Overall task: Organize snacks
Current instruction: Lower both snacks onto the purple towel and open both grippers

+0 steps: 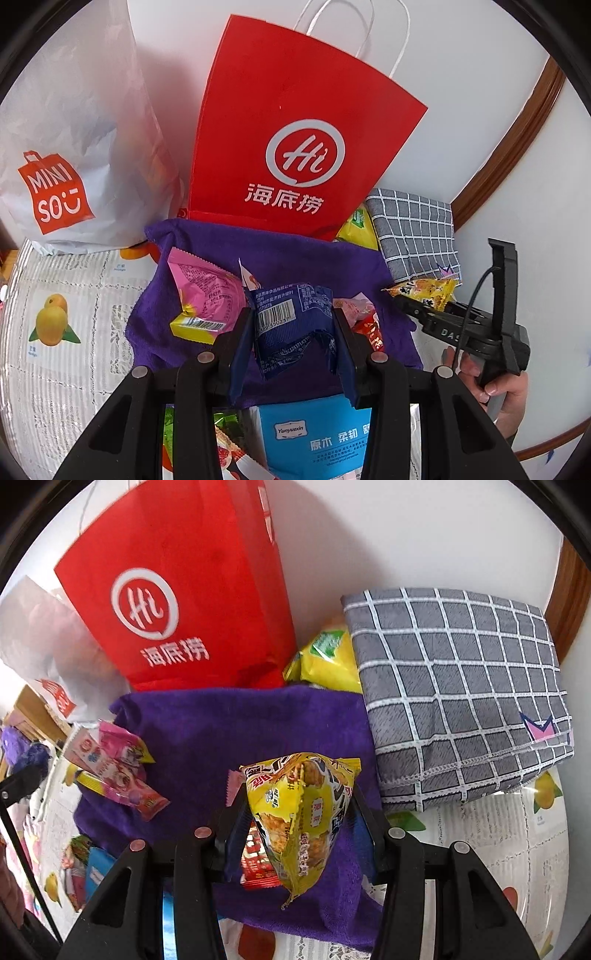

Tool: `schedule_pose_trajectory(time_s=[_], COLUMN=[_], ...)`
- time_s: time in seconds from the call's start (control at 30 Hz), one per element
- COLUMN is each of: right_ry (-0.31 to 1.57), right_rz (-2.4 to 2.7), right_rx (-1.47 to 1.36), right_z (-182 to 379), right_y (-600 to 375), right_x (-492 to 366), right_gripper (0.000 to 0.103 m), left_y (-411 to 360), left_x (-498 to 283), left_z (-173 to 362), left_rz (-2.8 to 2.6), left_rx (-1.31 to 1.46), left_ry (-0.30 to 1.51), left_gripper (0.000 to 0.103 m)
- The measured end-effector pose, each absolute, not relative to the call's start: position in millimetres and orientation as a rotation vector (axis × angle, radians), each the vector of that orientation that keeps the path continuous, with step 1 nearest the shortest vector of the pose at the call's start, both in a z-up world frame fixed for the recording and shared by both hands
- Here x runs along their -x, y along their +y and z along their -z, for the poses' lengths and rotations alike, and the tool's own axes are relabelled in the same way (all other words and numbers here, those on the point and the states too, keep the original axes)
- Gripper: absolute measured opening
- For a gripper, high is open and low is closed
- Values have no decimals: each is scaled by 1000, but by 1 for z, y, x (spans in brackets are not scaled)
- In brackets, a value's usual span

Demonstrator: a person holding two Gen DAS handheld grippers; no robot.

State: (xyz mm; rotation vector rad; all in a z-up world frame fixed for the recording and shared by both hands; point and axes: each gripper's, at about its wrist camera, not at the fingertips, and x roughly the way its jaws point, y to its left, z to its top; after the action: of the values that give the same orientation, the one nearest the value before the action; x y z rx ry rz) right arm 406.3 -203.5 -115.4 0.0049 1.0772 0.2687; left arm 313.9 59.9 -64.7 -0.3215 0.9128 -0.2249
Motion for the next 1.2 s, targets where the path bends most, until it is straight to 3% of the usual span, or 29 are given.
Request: schedule_pose_trajectory(time_s=[0.57,0.73,0.83,1.2], right_ry=[1160,1148,1122,1006], right_rz=[-268,-273,-278,-321], right_rx=[28,54,39,55], right_z=[147,140,129,91], right_y=[-193,-187,-189,-190], right_x=[-416,-412,-408,-385], right_gripper=[50,52,64,65], left_y=[58,57,58,68], left_x=[-325,-330,-333,-339], left_z=[94,106,112,131], left_rz=[175,133,113,56], left_rx=[289,263,257,287], left_ry=[1018,1065,1085,1149], left_gripper=[39,39,39,40])
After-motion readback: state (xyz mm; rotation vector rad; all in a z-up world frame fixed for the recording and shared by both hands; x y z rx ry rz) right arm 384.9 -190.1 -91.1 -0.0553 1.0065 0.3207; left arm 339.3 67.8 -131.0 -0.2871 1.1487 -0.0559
